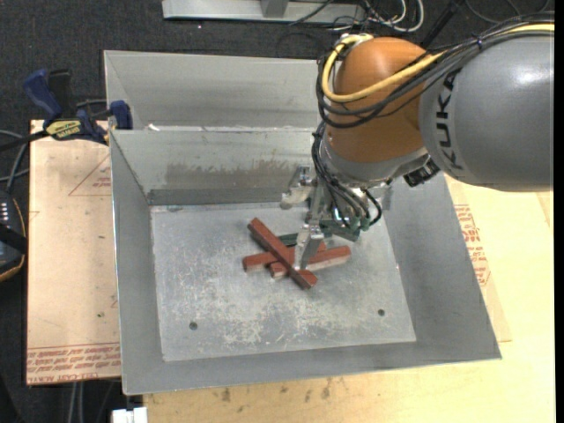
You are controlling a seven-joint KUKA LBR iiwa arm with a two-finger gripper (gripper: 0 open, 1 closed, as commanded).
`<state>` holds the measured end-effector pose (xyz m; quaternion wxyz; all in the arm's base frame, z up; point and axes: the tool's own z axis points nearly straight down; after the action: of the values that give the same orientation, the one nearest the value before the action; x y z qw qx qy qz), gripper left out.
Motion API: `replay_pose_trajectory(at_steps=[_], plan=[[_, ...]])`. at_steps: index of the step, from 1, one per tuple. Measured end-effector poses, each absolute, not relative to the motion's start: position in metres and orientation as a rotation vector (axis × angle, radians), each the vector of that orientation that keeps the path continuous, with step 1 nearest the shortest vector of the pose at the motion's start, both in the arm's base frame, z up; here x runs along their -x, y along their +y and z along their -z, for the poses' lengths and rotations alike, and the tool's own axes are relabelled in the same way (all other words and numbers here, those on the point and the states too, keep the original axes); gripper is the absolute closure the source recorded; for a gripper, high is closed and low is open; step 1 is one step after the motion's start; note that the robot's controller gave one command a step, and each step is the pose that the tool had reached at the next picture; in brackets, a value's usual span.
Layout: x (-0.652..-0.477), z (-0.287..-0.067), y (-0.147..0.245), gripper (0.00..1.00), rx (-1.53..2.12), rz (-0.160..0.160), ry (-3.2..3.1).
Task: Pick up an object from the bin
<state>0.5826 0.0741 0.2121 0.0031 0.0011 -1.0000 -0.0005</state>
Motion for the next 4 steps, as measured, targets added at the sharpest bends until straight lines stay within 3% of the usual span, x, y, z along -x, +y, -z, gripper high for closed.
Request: replay_pose_trajectory(at_steps=[1,2,3,4], plan=[[-0.584,-0.216,0.074,0.00,-0.001,0.002,-3.143],[-0.596,-0.101,0.023,1.00,-0.566,0.012,-3.106],[-0.594,-0.086,0.017,0.00,-0.562,-0.003,-3.127],[-0.594,-0.086,0.017,0.00,-0.563,-0.003,-3.128]])
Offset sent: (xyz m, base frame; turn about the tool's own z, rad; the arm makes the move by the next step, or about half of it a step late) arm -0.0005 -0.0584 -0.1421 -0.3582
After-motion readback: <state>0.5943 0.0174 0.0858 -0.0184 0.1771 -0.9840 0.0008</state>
